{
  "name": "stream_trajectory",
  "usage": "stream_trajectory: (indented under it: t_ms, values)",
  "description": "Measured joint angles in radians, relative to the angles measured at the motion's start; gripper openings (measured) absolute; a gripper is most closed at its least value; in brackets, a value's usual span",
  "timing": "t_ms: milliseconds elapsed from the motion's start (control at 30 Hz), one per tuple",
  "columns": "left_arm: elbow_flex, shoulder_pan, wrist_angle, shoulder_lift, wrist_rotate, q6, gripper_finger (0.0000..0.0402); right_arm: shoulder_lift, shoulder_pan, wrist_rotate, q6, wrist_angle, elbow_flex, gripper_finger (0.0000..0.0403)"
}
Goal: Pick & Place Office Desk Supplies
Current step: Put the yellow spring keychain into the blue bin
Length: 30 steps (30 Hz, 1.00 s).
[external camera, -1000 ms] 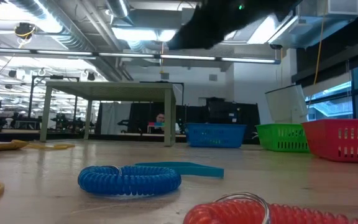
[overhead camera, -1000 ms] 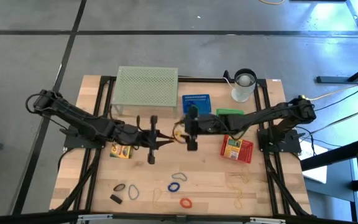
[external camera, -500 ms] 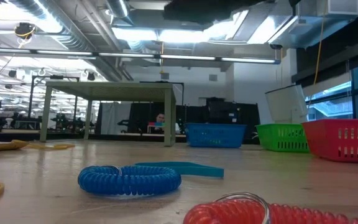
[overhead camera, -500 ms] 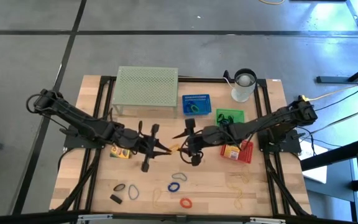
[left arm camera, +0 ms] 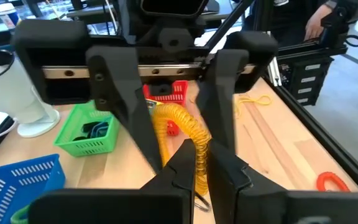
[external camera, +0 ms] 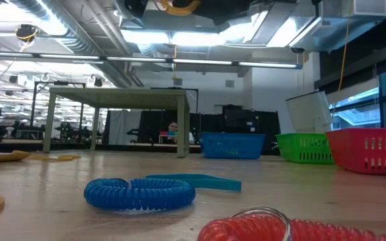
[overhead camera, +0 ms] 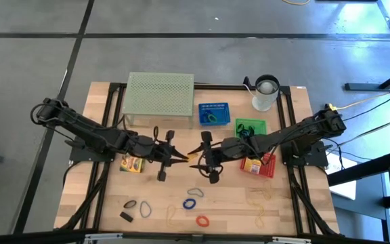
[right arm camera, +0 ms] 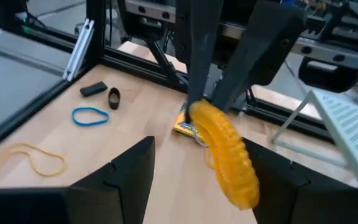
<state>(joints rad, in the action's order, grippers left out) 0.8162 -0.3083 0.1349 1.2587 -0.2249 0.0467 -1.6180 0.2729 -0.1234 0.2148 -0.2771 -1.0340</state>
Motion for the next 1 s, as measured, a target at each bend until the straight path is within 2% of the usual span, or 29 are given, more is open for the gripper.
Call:
stream_trajectory:
  t_ms: [133, 233, 533, 700, 933, 1000]
  values:
    - [0.0, 0.004, -0.002, 0.0, 0.001, 0.0, 0.0018, 0.0, 0.0, 0.0, -0.053, 0.0, 0.0, 0.0202]
    - [0.0, 0.004, -0.003, 0.0, 0.003, 0.0, 0.0018, 0.0, 0.0, 0.0, -0.076, 0.0, 0.0, 0.0173]
    - [0.0, 0.004, -0.003, 0.0, 0.003, 0.0, 0.002, 0.0, 0.0, 0.0, -0.081, 0.0, 0.0, 0.0019]
    - [0.0, 0.003, -0.004, 0.0, 0.0, 0.0, 0.0044, 0.0, -0.002, 0.0, -0.154, 0.001, 0.0, 0.0032]
    - [0.0, 0.003, -0.004, 0.0, -0.034, -0.007, 0.0113, 0.0, -0.01, -0.002, -0.192, 0.022, 0.0, 0.0016]
    - [0.0, 0.003, -0.006, 0.0, -0.071, -0.008, 0.0132, 0.003, -0.021, -0.044, -0.221, 0.048, 0.0, 0.0016]
